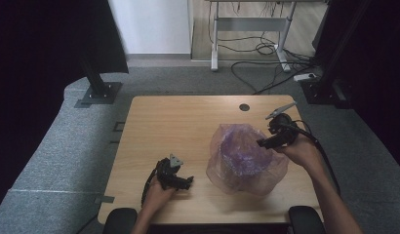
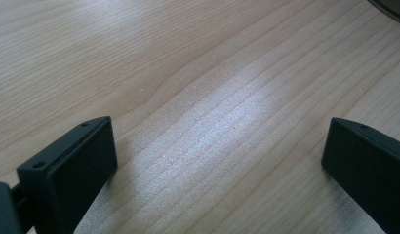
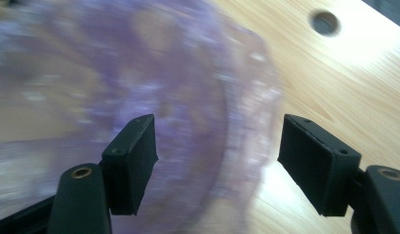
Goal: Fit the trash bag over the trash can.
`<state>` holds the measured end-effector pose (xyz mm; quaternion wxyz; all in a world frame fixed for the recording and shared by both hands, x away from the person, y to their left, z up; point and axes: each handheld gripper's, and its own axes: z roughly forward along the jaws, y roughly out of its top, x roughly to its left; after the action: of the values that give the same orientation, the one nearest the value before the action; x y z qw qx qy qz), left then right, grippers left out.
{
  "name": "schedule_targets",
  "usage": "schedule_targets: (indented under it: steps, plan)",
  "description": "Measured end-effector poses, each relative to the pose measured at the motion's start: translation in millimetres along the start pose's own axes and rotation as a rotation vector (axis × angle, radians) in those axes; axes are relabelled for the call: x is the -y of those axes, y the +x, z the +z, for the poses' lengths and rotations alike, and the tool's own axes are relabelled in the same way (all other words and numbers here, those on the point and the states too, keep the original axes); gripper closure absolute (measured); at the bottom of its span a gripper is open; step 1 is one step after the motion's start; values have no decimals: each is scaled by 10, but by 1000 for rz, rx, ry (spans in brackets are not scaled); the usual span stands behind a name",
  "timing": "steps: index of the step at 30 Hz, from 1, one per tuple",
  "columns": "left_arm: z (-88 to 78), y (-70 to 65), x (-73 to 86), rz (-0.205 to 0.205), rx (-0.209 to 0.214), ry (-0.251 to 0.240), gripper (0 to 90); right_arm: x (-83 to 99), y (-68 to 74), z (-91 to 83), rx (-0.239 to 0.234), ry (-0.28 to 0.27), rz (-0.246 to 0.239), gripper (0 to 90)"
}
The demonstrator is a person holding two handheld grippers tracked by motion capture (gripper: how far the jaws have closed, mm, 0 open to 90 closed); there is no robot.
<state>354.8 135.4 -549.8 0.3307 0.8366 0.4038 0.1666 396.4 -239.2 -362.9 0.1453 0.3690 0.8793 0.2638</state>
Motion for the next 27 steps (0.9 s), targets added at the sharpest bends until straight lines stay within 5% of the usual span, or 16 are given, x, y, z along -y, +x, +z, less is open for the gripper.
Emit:
schedule_targets:
  steps: [7, 11, 19, 21, 27]
  plan:
    - [0, 0, 0, 0, 0, 0, 0, -117, 453, 140, -173, 13, -104, 298]
    - [0, 0, 0, 0, 0, 0, 0, -230, 634, 363, -209, 48, -141, 301]
    - [0, 0, 0, -1, 0, 0, 0, -297, 772, 944, -226, 279, -186, 324]
    - [0, 0, 0, 0, 0, 0, 0, -297, 763, 906, -201, 248, -204, 295]
    - [0, -1, 0, -1, 0, 0, 0, -335, 597, 481, -179, 122, -159, 282]
